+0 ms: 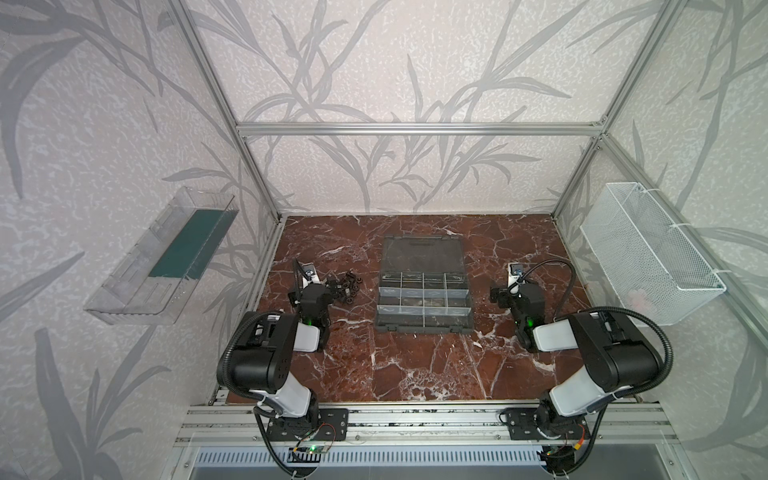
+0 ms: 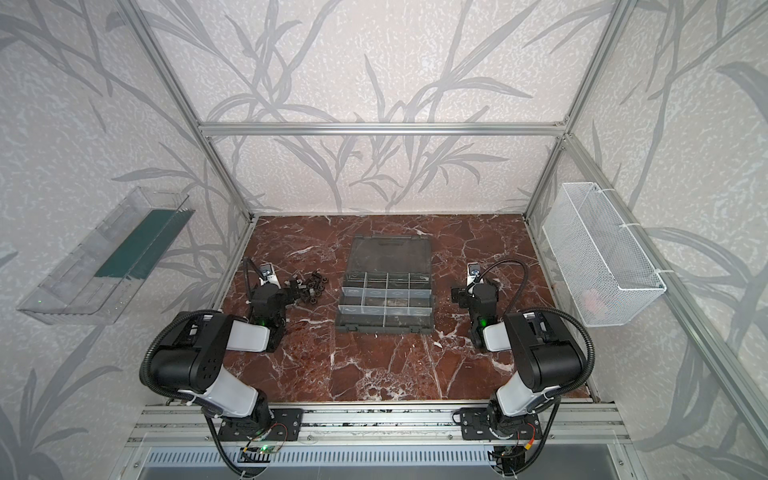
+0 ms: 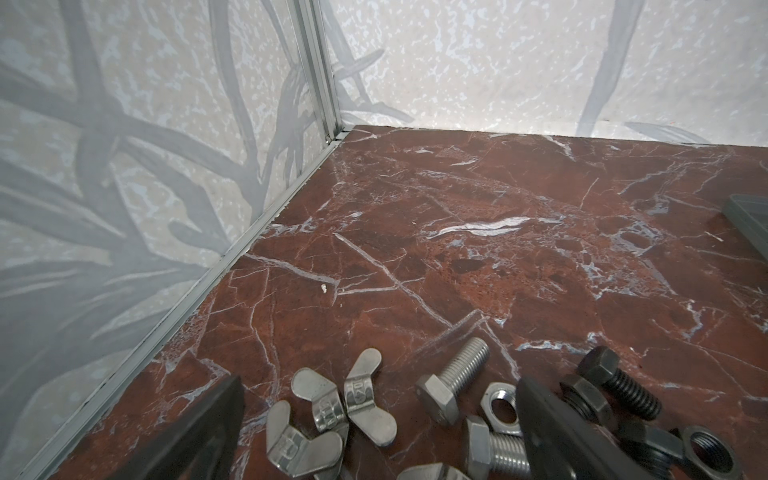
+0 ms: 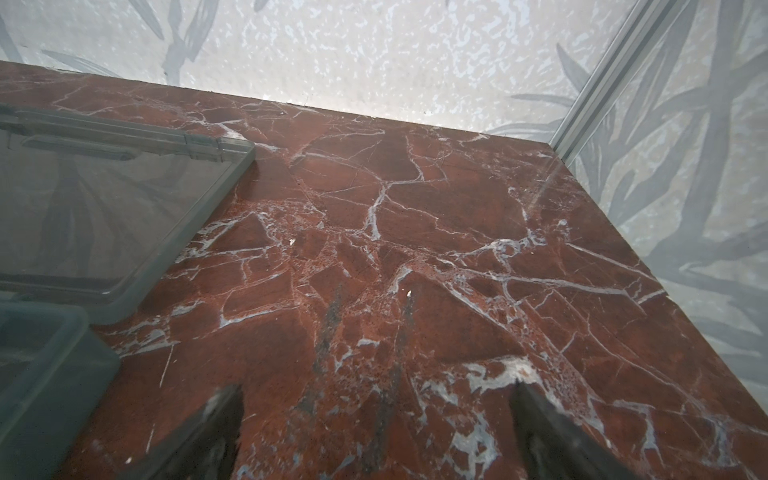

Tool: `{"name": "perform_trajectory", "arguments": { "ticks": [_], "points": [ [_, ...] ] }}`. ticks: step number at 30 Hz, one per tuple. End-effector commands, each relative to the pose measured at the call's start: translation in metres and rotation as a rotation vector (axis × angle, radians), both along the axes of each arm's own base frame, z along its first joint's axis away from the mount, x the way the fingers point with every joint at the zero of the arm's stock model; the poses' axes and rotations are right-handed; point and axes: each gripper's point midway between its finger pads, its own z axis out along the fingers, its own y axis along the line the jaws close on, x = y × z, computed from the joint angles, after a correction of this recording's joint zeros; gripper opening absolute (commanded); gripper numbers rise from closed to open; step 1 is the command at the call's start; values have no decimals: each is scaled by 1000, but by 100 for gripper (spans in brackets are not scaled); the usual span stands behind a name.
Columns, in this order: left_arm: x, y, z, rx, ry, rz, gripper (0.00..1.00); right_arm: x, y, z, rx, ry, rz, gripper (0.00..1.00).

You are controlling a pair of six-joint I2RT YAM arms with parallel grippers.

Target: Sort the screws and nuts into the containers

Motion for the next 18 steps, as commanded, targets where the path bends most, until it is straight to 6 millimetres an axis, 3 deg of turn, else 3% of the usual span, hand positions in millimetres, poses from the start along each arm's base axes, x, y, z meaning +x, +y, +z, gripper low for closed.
{"name": "perform_trajectory", "arguments": {
  "ticks": [1, 5, 9, 15, 16, 18],
  "points": [
    [5, 2, 10, -3, -25, -3, 99, 5, -2, 14, 7, -44, -21, 99],
    [5, 4, 9, -12, -23, 3, 99, 5, -2, 15, 3, -47, -23, 99],
    [4, 8, 10, -17, -28, 29, 99, 0, -15, 20, 8, -58, -111, 99],
    [4, 8, 9, -19, -26, 30, 99, -2, -9, 28, -9, -88, -76, 99],
    [4, 9, 11, -13, -32, 36, 99, -3, -11, 32, -26, -82, -99, 99],
    [2, 8, 16, -15, -19, 38, 99, -4, -19, 62, -50, -76, -185, 99]
  ]
}}
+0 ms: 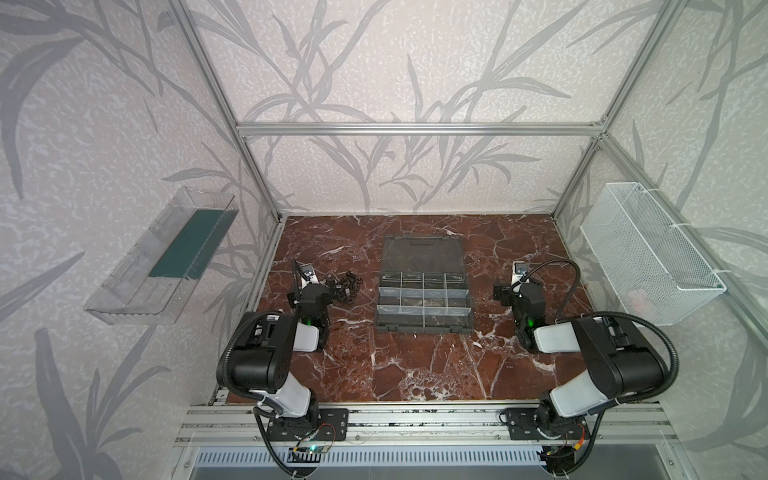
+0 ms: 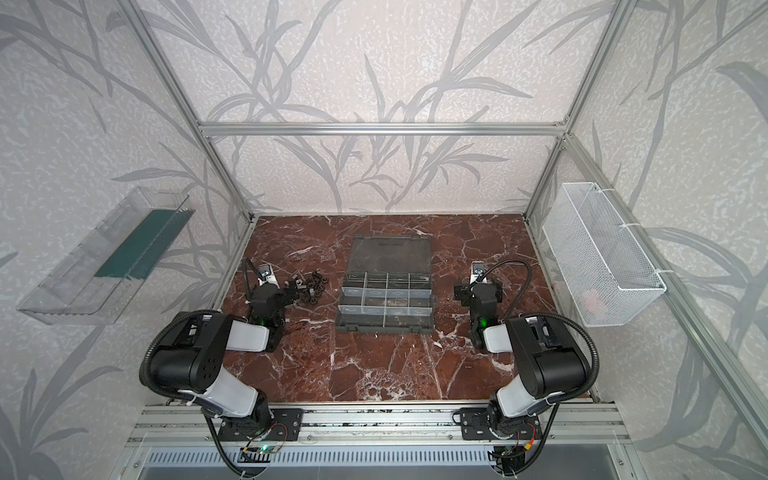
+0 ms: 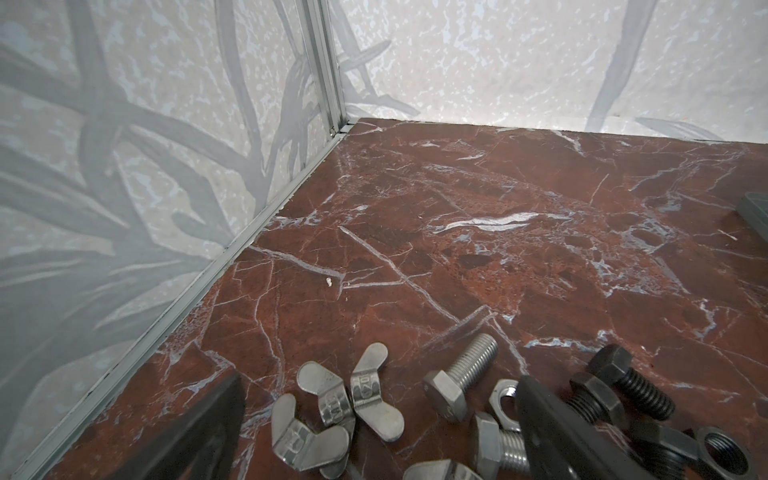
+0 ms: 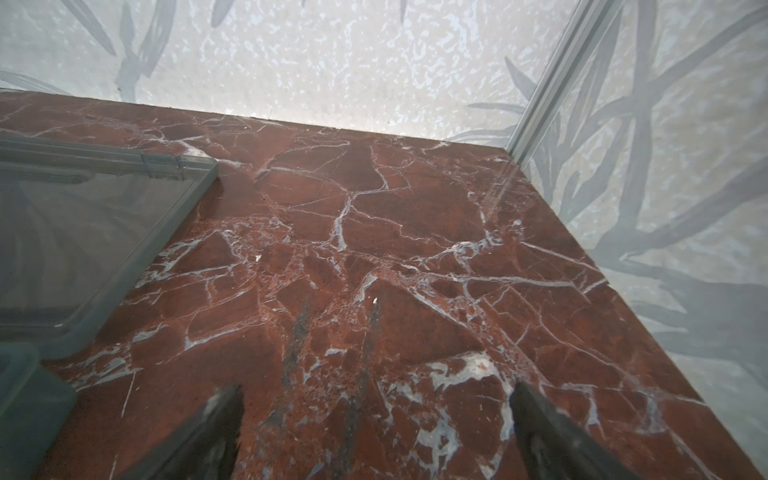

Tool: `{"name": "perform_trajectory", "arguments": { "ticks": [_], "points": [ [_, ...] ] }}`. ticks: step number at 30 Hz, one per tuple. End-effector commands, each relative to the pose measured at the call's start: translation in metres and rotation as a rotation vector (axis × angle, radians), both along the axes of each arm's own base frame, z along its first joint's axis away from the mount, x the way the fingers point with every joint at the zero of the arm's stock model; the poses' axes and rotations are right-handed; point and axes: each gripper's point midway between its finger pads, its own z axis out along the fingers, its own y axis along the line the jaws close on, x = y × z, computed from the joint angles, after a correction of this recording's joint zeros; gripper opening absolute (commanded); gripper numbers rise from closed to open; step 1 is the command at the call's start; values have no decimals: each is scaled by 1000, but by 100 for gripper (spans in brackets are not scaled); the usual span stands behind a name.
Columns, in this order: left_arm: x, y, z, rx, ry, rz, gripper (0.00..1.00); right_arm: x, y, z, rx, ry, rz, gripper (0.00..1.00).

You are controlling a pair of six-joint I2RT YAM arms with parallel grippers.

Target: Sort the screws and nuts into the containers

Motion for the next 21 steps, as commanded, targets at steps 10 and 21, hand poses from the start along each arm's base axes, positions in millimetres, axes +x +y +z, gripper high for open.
{"name": "perform_trajectory", "arguments": {
  "ticks": [10, 21],
  "points": [
    [13, -24, 78, -2, 151, -136, 99, -12, 0, 65, 131, -107, -48, 99],
    [-47, -10, 111, -169, 373, 49, 99, 2, 73, 91, 228, 26, 245, 99]
  ]
}}
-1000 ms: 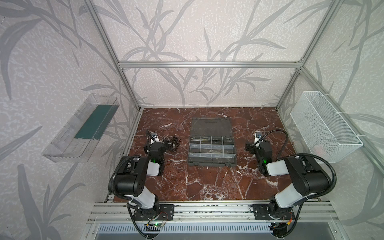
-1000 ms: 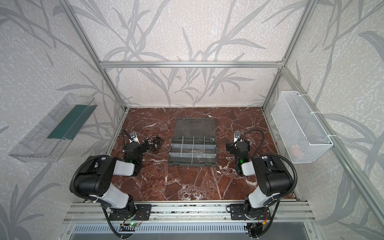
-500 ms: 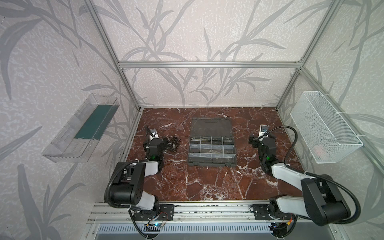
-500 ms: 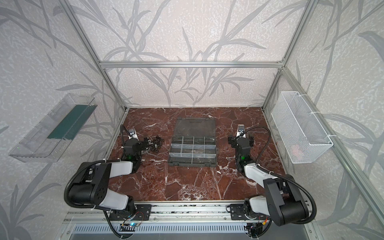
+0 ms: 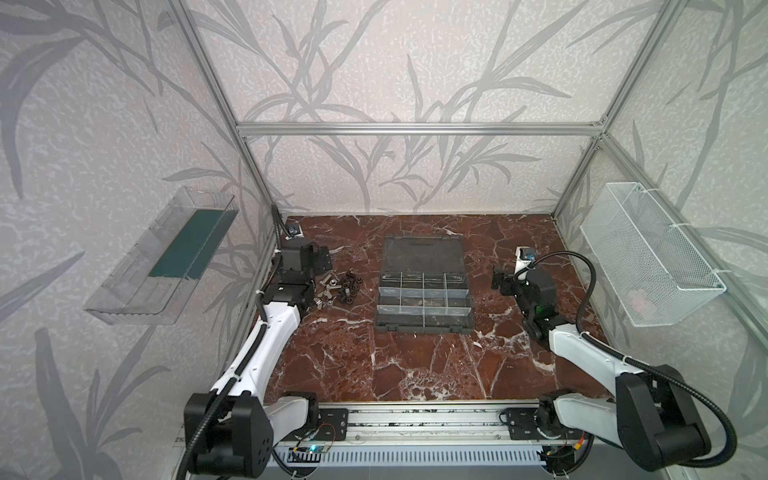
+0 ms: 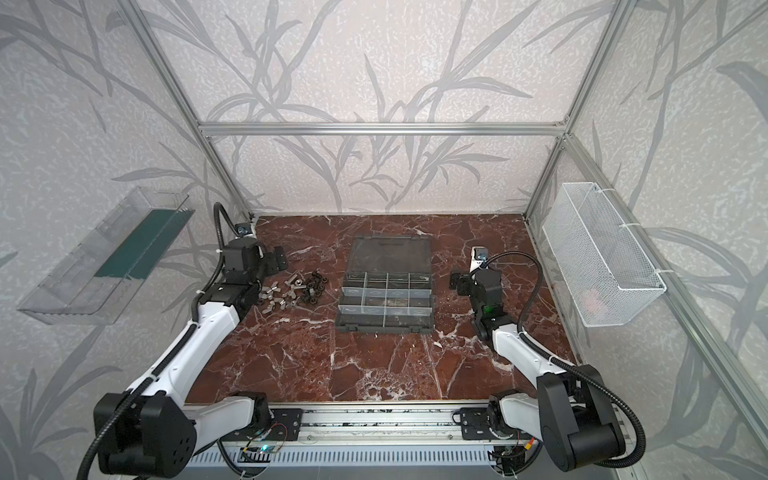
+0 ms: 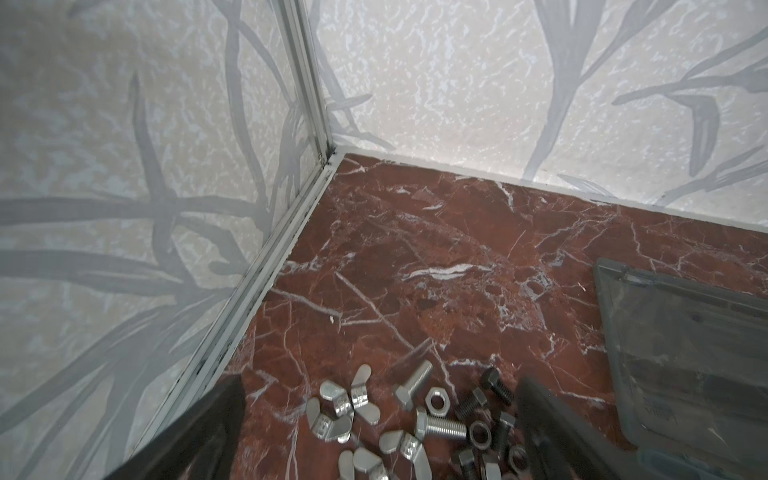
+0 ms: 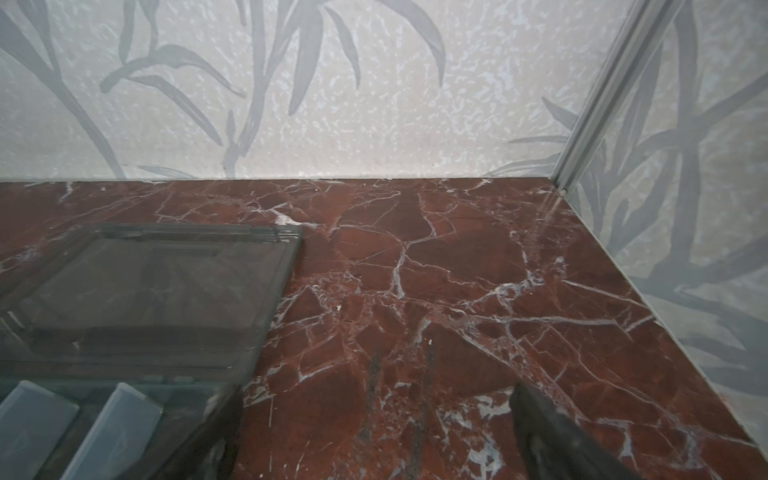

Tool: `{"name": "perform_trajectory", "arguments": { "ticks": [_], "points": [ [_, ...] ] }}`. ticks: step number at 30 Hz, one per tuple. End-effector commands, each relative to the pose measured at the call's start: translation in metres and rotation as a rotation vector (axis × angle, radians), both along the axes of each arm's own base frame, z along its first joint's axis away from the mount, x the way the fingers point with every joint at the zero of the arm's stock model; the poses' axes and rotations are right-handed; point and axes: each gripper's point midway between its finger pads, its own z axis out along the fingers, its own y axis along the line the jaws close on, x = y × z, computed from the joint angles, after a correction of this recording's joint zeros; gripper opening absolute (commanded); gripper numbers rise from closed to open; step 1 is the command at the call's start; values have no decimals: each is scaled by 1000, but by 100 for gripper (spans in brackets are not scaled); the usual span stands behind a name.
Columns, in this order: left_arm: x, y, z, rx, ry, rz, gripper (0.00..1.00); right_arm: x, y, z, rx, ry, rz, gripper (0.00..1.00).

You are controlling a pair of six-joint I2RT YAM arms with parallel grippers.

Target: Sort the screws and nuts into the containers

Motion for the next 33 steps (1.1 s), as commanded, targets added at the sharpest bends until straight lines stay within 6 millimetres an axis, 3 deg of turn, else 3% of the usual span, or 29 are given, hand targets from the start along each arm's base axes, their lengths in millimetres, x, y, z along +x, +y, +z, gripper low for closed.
{"name": "perform_trajectory", "arguments": {
  "ticks": [1, 5, 10, 13, 16, 19, 24, 33],
  "points": [
    [-43, 12, -36, -11, 224, 103, 99, 4, 41, 19, 12, 30, 132, 99],
    [-44, 19, -51, 4, 262, 151, 99, 3, 96, 38, -130, 22, 254, 99],
    [-33, 25, -69, 33, 380, 189, 99, -14, 176, 37, -221, -50, 531, 99],
    [-34, 34, -73, 60, 469, 259, 99, -24, 211, 41, -219, -97, 650, 99],
    [-38, 33, -83, 16, 527, 303, 99, -27, 225, 36, -178, -83, 709, 99],
    [-33, 22, -101, -63, 535, 267, 99, -33, 226, 24, -119, -59, 715, 99],
    [-25, 21, -122, -156, 551, 262, 99, -41, 228, 16, -111, -77, 749, 99],
    [-23, 34, -127, -305, 543, 301, 99, -49, 234, 22, -53, -129, 794, 99]
  ]
}}
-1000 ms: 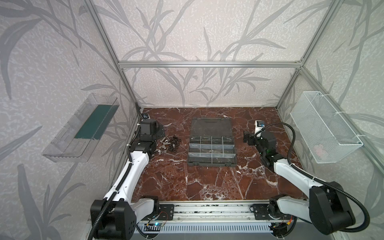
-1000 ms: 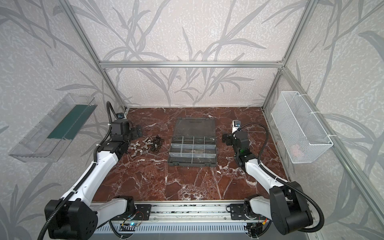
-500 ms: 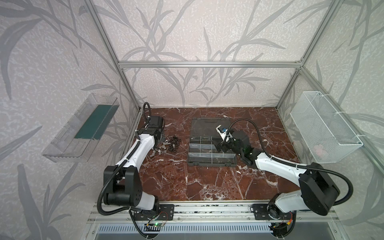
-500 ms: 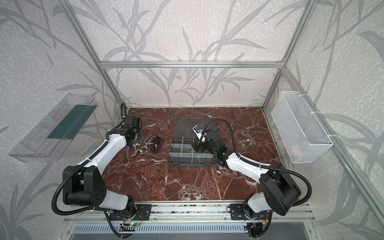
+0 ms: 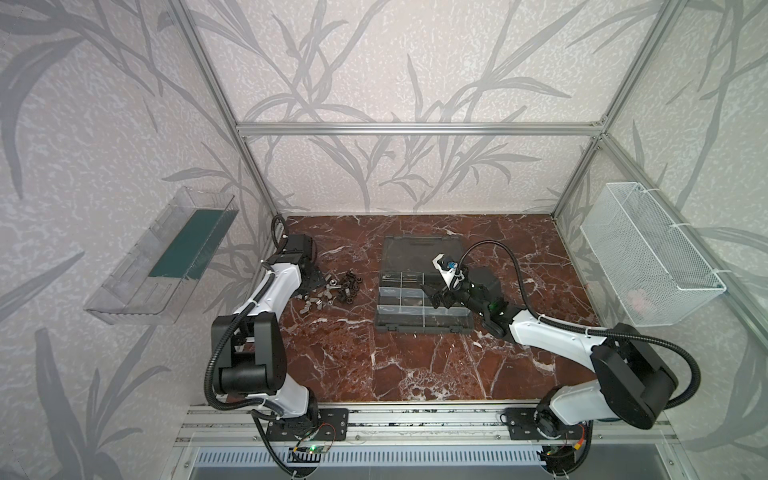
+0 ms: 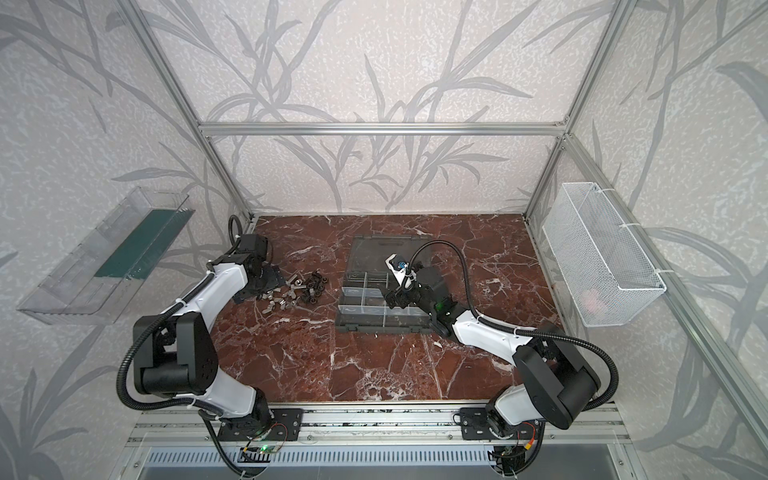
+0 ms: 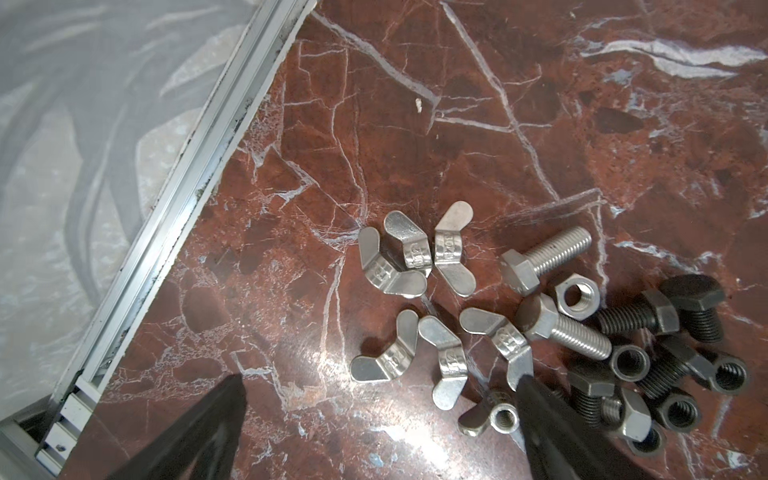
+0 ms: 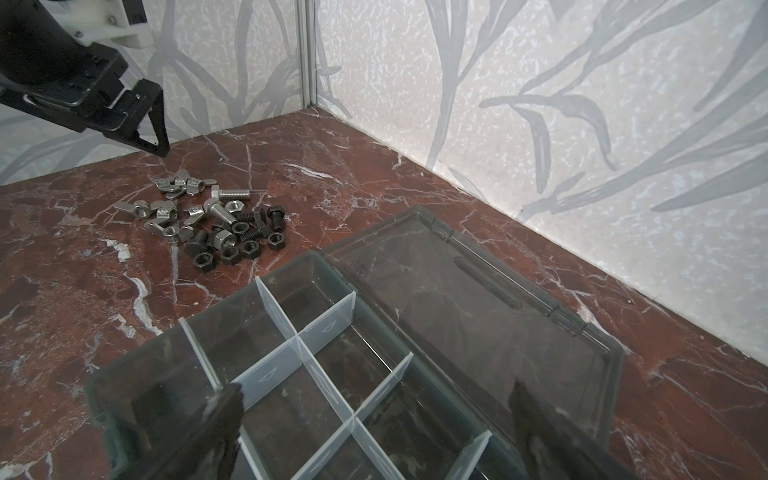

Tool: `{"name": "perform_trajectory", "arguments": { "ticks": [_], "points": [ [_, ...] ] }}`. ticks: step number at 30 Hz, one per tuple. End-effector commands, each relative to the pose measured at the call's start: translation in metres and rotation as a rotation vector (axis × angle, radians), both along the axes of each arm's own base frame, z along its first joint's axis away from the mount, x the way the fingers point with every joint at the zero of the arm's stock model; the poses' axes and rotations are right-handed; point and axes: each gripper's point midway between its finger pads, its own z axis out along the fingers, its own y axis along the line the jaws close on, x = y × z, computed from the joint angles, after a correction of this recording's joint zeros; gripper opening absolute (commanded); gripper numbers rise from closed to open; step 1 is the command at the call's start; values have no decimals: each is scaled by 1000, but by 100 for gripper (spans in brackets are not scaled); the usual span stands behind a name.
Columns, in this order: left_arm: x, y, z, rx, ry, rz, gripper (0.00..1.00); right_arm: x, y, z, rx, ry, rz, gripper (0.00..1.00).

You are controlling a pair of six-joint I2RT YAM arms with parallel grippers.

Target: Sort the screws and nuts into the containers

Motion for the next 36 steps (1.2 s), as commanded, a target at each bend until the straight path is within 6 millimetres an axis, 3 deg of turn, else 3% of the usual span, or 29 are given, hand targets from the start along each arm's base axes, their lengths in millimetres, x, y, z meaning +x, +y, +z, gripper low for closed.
{"name": "perform_trajectory", "arguments": {
  "ticks": [1, 6, 12, 17, 21, 25, 28, 36],
  "points": [
    [-1, -3, -2, -86, -35, 48, 99, -11, 11, 20, 103, -28, 74, 99],
    [-3, -5, -17, -147, -37, 68, 99, -42, 33, 46, 230, 19, 267, 99],
    [-4, -11, -18, -195, -40, 62, 99, -47, 32, 32, 224, 35, 279, 99],
    [-1, -14, -29, -223, -17, 66, 99, -48, 24, 36, 210, 10, 248, 99],
    [-3, -6, -35, -208, 8, 84, 98, -42, 22, 24, 176, 16, 216, 99],
    [-7, 10, -37, -188, 13, 129, 87, -42, 25, 20, 178, 38, 230, 99],
    [-7, 19, -40, -174, 2, 153, 84, -38, 24, 15, 160, 37, 212, 99],
    [-7, 39, -67, -292, 40, 234, 60, -33, 22, 10, 179, 60, 207, 99]
  ]
}}
